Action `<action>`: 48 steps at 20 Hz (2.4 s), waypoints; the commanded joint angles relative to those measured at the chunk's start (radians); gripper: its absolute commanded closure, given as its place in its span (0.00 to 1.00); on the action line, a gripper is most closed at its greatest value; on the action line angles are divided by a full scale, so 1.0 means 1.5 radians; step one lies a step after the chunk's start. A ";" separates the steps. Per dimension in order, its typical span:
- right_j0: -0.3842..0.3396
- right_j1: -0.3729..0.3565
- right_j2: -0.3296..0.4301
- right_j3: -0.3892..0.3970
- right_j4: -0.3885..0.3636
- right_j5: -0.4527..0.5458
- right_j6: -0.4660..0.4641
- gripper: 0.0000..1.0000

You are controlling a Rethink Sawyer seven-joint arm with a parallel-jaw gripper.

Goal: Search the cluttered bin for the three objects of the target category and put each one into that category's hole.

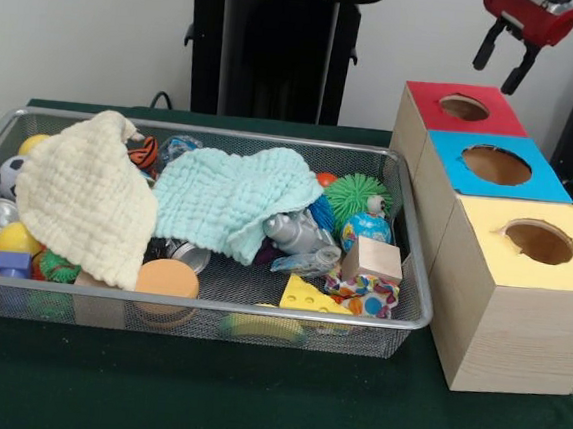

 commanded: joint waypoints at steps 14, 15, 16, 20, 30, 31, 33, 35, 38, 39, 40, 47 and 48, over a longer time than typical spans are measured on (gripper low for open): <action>-0.125 0.028 0.043 -0.035 -0.020 -0.008 0.046 0.00; -0.141 0.027 0.050 -0.039 -0.023 -0.007 0.031 0.00; -0.148 0.027 0.050 -0.043 -0.028 -0.002 0.026 0.00; -0.182 0.028 0.058 -0.069 -0.045 0.023 0.002 0.00; -0.268 0.066 0.098 -0.130 -0.081 0.017 -0.041 0.00; -0.274 0.074 0.098 -0.143 -0.088 0.022 -0.043 0.00; -0.284 0.085 0.100 -0.169 -0.099 0.037 -0.042 0.00; -0.299 0.091 0.107 -0.194 -0.107 0.053 -0.047 0.00; -0.322 0.107 0.117 -0.241 -0.117 0.085 -0.046 0.00; -0.331 0.118 0.121 -0.263 -0.111 0.091 -0.035 0.00; -0.338 0.124 0.121 -0.281 -0.116 0.103 -0.037 0.00; -0.406 0.140 0.154 -0.385 -0.153 0.205 -0.096 0.00; -0.410 0.137 0.155 -0.385 -0.158 0.209 -0.098 0.00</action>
